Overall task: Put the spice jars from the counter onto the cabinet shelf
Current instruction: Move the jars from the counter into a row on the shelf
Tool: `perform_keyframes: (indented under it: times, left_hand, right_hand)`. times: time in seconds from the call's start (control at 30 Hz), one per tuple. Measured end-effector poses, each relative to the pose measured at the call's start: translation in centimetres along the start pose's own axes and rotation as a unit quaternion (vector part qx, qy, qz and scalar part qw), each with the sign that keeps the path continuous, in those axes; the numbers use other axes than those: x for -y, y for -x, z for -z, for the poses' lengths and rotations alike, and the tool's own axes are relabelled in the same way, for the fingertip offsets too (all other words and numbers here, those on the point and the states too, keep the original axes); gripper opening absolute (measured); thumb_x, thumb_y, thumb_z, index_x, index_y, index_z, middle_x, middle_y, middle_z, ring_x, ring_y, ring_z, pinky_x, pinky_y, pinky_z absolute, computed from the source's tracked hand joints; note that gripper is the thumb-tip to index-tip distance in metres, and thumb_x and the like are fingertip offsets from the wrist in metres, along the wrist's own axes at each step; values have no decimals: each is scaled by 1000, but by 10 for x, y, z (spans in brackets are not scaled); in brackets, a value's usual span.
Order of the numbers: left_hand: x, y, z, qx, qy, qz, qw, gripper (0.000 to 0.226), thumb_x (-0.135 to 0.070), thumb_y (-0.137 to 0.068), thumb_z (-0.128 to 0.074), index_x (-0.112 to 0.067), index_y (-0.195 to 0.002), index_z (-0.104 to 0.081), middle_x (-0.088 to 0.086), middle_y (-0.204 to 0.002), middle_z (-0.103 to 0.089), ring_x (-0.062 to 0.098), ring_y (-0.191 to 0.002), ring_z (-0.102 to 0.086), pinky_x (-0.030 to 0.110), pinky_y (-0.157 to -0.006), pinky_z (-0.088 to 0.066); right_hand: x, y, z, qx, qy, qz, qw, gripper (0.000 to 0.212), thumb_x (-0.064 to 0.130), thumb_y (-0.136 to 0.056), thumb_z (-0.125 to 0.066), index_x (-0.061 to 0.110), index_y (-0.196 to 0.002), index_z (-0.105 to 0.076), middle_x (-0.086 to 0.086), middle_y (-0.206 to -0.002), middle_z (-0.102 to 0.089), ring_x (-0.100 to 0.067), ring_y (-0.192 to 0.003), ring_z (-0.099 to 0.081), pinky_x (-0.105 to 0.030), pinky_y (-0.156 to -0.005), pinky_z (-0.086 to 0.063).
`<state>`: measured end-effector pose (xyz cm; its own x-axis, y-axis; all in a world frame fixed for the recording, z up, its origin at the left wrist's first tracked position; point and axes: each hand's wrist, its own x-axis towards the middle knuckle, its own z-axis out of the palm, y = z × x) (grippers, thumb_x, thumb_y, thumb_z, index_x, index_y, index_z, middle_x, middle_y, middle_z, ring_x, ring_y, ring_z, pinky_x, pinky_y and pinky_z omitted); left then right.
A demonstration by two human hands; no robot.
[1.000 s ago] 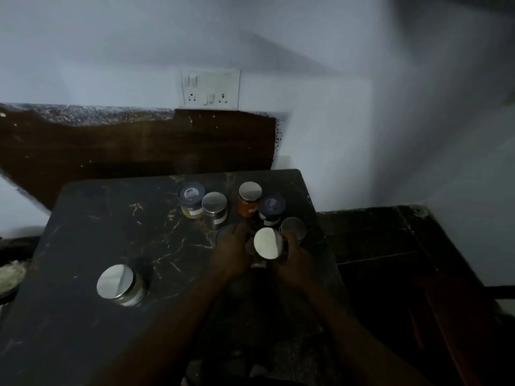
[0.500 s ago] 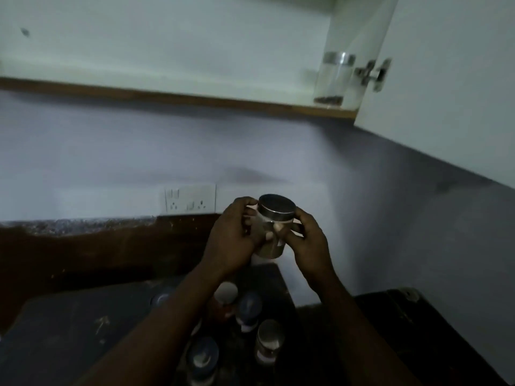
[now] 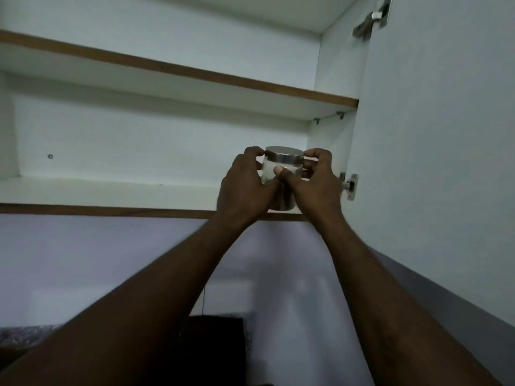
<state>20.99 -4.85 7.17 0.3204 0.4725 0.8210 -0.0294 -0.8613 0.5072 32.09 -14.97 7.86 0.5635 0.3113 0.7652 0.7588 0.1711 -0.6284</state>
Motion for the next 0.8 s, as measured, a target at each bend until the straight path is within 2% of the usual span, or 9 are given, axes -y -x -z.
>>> perform_keyframes:
  times: [0.07,0.17,0.23,0.33,0.47,0.6,0.7,0.77,0.8]
  left_hand:
    - [6,-17,-13,20,-43,16,999,60,-47,-84,-64,-28,-137,-44,-3,-123,-60,17,-99,-67,43,-87,-56]
    - [19,-30,-31,58,-74,42,995,62,-42,-85,-66,-26,-140,-43,3,-127,-59,24,-106,-64,45,-91,-55]
    - [27,-35,-41,95,-74,51,991,63,-36,-84,-69,-24,-141,-44,4,-127,-60,25,-109,-63,45,-92,-54]
    - [39,-37,-52,150,-77,40,985,57,-29,-86,-66,-24,-139,-48,4,-125,-64,25,-112,-62,43,-93,-53]
    - [52,-42,-68,173,-94,36,980,53,-37,-96,-56,-18,-144,-42,7,-125,-65,29,-111,-62,43,-94,-51]
    - [59,-53,-84,229,-143,63,961,80,-26,-97,-56,-8,-160,-10,17,-138,-57,35,-122,-56,37,-95,-47]
    - [59,-57,-89,258,-151,69,952,89,-23,-96,-57,-10,-161,1,19,-132,-60,35,-116,-59,32,-85,-42]
    - [57,-51,-85,274,-156,57,947,89,-29,-94,-62,-10,-160,-5,17,-126,-64,33,-111,-62,32,-83,-45]
    - [56,-46,-82,270,-164,39,948,86,-33,-92,-66,-12,-158,-16,14,-125,-65,32,-110,-63,34,-84,-49]
  right_hand:
    - [-13,-20,-8,11,20,-9,1000,66,48,-77,-85,30,-126,-44,18,-102,-63,4,-87,-62,-6,-64,-47]
    - [-41,-38,-19,29,50,-23,998,66,49,-80,-82,25,-130,-45,4,-116,-68,-12,-96,-66,-28,-81,-56]
    - [-58,-47,-23,42,79,-27,996,64,49,-82,-79,24,-131,-47,0,-122,-67,-19,-103,-66,-40,-90,-56]
    - [-76,-52,-26,52,128,-14,990,61,47,-84,-77,20,-134,-53,-2,-130,-62,-23,-114,-61,-37,-93,-50]
    - [-87,-55,-32,56,208,12,976,64,43,-86,-75,21,-141,-52,-7,-135,-55,-24,-116,-58,-37,-93,-49]
    - [-88,-57,-38,65,252,-11,965,51,39,-87,-74,25,-130,-48,-6,-121,-61,-27,-106,-63,-48,-91,-54]
    - [-89,-56,-38,63,275,-29,959,57,34,-91,-71,19,-138,-41,-8,-116,-66,-30,-106,-66,-51,-92,-54]
    - [-88,-49,-37,58,280,-25,958,63,29,-94,-67,14,-146,-36,-11,-116,-66,-31,-105,-67,-49,-90,-55]
    - [-86,-43,-36,46,273,-20,961,65,29,-95,-66,13,-149,-34,-12,-118,-65,-31,-106,-67,-49,-90,-55]
